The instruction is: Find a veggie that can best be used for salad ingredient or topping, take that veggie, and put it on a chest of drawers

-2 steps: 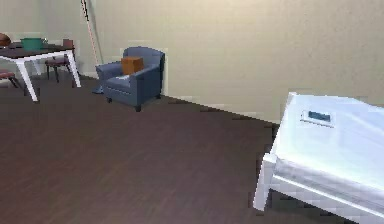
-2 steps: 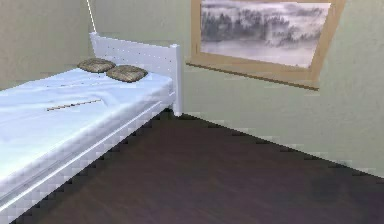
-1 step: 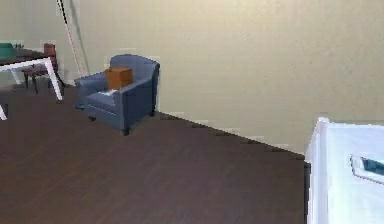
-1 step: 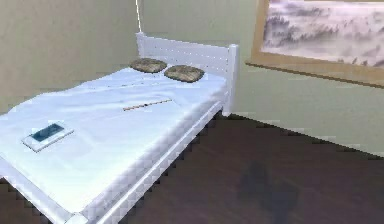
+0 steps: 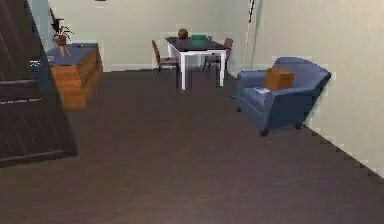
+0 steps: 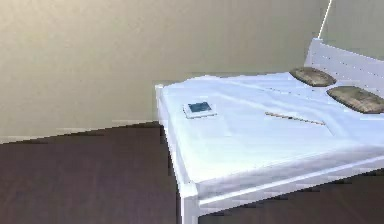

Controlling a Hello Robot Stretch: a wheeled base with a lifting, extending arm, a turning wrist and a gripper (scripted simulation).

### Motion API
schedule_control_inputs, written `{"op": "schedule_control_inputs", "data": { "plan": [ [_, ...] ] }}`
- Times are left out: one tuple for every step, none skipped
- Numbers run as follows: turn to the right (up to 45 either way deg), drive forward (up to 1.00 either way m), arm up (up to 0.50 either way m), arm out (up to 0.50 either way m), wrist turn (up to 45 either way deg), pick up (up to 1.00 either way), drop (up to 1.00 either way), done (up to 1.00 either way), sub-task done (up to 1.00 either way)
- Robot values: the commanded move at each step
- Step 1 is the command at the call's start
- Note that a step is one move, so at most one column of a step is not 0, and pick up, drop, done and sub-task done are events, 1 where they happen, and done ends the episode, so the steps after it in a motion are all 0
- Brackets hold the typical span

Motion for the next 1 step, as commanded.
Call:
{"op": "schedule_control_inputs", "data": {
  "plan": [
    [-45.0, 0.00, 0.00, 0.00, 0.0, 0.00, 0.00, 0.00, 0.00]
  ]
}}
